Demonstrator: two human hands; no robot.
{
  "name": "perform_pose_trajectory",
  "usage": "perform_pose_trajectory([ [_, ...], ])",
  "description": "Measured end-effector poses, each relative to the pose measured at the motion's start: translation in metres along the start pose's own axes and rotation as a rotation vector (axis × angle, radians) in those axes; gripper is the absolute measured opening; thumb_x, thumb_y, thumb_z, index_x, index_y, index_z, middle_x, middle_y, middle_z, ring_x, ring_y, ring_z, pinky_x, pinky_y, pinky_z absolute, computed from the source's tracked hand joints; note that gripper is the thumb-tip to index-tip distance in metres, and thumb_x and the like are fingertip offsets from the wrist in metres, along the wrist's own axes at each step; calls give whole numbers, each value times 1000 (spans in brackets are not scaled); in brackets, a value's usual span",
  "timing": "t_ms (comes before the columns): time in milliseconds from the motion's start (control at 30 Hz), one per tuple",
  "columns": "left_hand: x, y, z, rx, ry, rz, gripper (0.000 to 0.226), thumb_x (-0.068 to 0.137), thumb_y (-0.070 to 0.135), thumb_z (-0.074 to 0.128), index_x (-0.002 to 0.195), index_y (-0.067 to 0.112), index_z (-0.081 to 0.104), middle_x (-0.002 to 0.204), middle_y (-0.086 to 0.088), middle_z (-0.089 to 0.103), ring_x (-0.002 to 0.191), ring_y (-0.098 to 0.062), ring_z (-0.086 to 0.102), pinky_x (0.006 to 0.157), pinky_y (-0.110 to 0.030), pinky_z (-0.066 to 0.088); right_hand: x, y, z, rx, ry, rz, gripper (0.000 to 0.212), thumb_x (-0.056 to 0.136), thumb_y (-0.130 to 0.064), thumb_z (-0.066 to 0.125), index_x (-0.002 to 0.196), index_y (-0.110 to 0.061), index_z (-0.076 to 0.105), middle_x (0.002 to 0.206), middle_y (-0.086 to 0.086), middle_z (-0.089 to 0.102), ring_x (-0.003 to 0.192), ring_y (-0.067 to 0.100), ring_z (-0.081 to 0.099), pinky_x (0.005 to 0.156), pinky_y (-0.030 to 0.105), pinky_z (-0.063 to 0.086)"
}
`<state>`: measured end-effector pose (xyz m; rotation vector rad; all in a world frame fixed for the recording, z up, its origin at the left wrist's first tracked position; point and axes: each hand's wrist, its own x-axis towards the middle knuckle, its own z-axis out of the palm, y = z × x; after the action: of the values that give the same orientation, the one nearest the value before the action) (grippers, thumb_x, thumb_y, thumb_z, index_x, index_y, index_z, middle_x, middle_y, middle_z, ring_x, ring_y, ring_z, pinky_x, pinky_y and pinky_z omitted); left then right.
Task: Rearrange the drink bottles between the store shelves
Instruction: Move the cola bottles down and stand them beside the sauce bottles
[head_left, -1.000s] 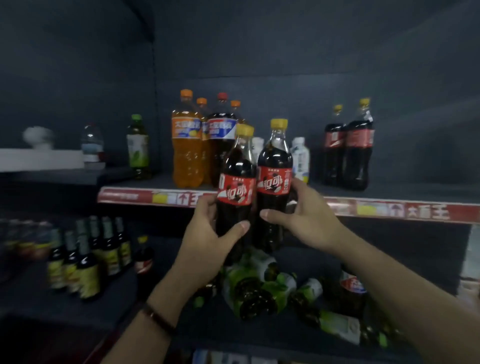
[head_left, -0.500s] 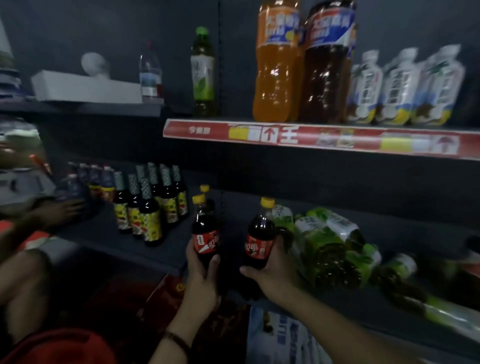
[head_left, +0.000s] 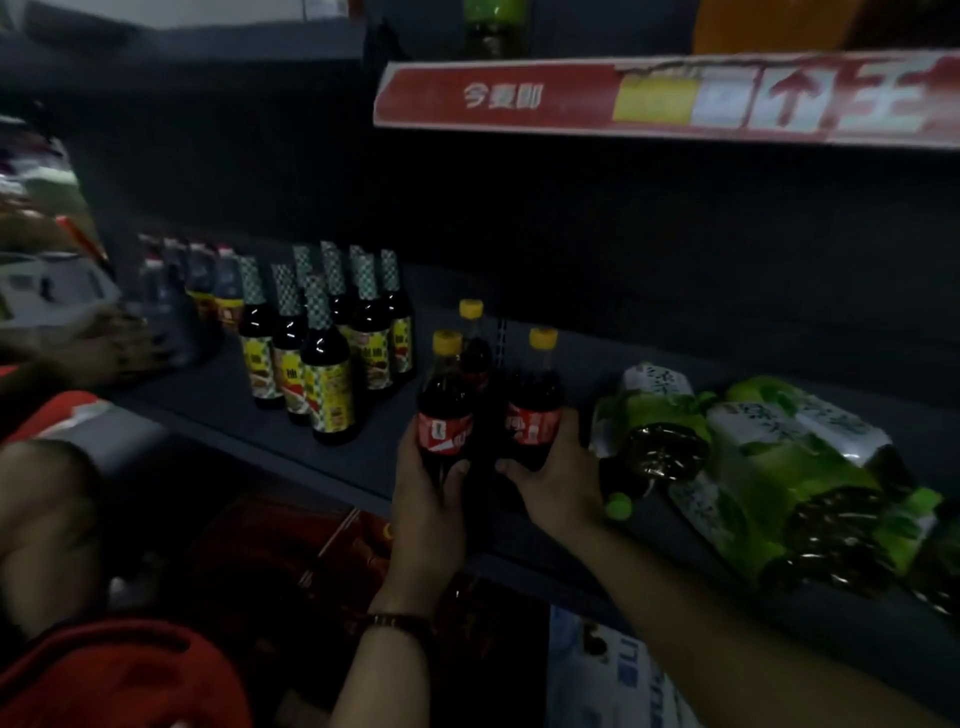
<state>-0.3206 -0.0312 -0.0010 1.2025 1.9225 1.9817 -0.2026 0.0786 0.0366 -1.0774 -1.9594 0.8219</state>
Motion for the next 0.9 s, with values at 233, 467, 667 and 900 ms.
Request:
perform_pose_trajectory([
  [233, -8, -7, 12, 109, 54, -80, 57, 111, 18, 54, 163, 27, 32, 150, 11, 42, 141, -12, 43, 123, -45, 39, 14, 3, -6, 75, -131, 63, 64, 85, -17, 86, 137, -26, 50, 128, -5, 68, 121, 18, 64, 104, 36, 51],
  [467, 2, -17, 8, 222, 126, -191, 63, 93, 19, 82, 147, 15, 50, 139, -6, 58, 131, -27, 55, 108, -47, 49, 25, -6, -4, -24, -141, 116, 72, 83, -24, 89, 141, -15, 47, 134, 3, 66, 123, 24, 63, 97, 31, 50],
  [667, 4, -15, 6, 233, 81, -186, 44, 99, 10, 71, 137, 15, 49, 131, -6, 63, 119, -27, 62, 96, -41, 51, 33, -10, 8, -72, -123, 95, 66, 90, -27, 84, 142, -15, 46, 140, 9, 64, 124, 29, 63, 96, 33, 51],
  [900, 8, -22, 1, 132, 50, -212, 58, 97, 9, 74, 146, 17, 45, 135, 1, 57, 127, -20, 57, 105, -39, 49, 46, -12, 20, -64, -135, 106, 64, 91, -26, 82, 142, -15, 45, 140, 10, 63, 125, 30, 63, 95, 32, 51],
])
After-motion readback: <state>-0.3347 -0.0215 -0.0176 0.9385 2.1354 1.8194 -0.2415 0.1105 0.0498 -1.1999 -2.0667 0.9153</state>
